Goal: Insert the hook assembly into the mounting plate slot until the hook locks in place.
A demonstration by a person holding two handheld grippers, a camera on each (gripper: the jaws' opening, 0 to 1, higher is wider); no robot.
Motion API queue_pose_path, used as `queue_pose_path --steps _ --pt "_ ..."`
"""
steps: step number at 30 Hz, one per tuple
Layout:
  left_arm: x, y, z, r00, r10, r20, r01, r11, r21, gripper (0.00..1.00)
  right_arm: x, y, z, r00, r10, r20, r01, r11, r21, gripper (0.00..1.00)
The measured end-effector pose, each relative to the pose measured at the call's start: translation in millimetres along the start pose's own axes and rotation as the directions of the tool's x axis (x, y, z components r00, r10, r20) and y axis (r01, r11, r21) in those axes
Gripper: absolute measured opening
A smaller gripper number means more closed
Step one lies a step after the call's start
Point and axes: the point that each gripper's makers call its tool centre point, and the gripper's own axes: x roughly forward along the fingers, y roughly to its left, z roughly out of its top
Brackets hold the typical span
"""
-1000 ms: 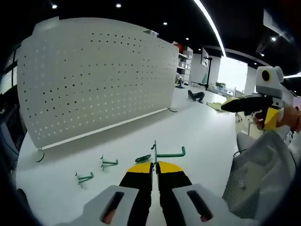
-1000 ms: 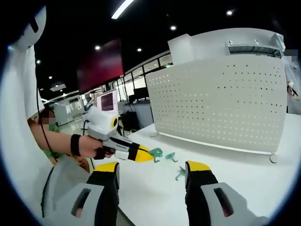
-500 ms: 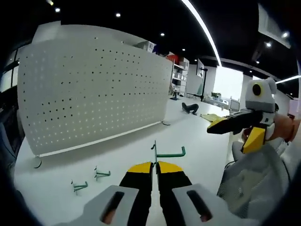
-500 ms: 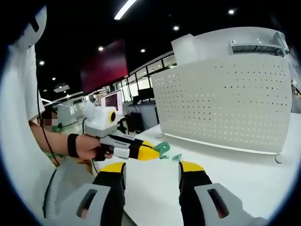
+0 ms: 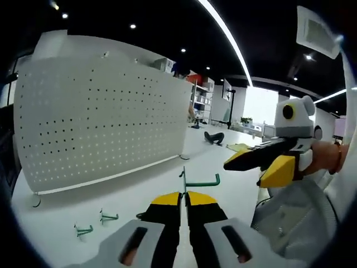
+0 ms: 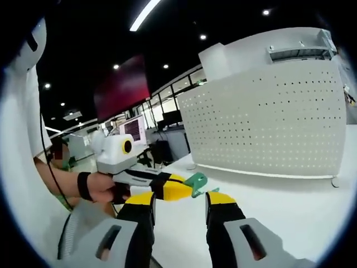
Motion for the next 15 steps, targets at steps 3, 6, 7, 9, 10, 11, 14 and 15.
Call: queue_pose_path --steps 3,6,7,9,10,11,14,15 --pt "0.8 -4.9 1.6 1.0 -0.015 0.008 0.015 1.0 0.0 0.04 0.2 -0.5 1.4 1.0 -0.005 0.008 0.005 1.0 0.014 0.31" --pt "0.9 -9.4 5.1 0.999 -0.029 0.024 0.029 1.0 0.002 0.04 0.5 -0.8 0.1 1.0 -0.006 0.006 0.006 1.0 0.024 0.3" --pt "1.0 -10.6 6.3 0.999 -0.033 0.029 0.033 0.999 0.003 0.04 0.5 -0.8 -0.9 1.0 -0.006 0.004 0.006 1.0 0.026 0.3" --pt "1.2 -11.9 7.0 0.999 -0.038 0.035 0.039 0.999 -0.005 0.04 0.4 -0.5 -2.7 1.0 -0.007 0.001 0.007 0.999 0.032 0.29" --pt "1.1 -12.8 7.8 0.998 -0.041 0.039 0.041 0.999 -0.004 0.04 0.4 0.0 -3.0 1.0 -0.005 0.002 0.005 0.999 0.037 0.29" --pt "1.0 -13.8 8.3 0.998 -0.044 0.041 0.044 0.999 -0.003 0.04 0.4 0.4 -2.8 1.0 -0.004 0.005 0.003 0.999 0.041 0.28" --pt "0.7 -17.8 10.4 0.997 -0.055 0.051 0.055 0.998 0.003 0.04 0.4 -0.4 -2.4 1.0 -0.008 0.013 0.007 0.997 0.071 0.25" --pt "0.7 -18.9 10.4 0.997 -0.058 0.051 0.058 0.998 0.004 0.04 0.6 -0.8 -2.2 1.0 -0.01 0.016 0.009 0.997 0.081 0.23"
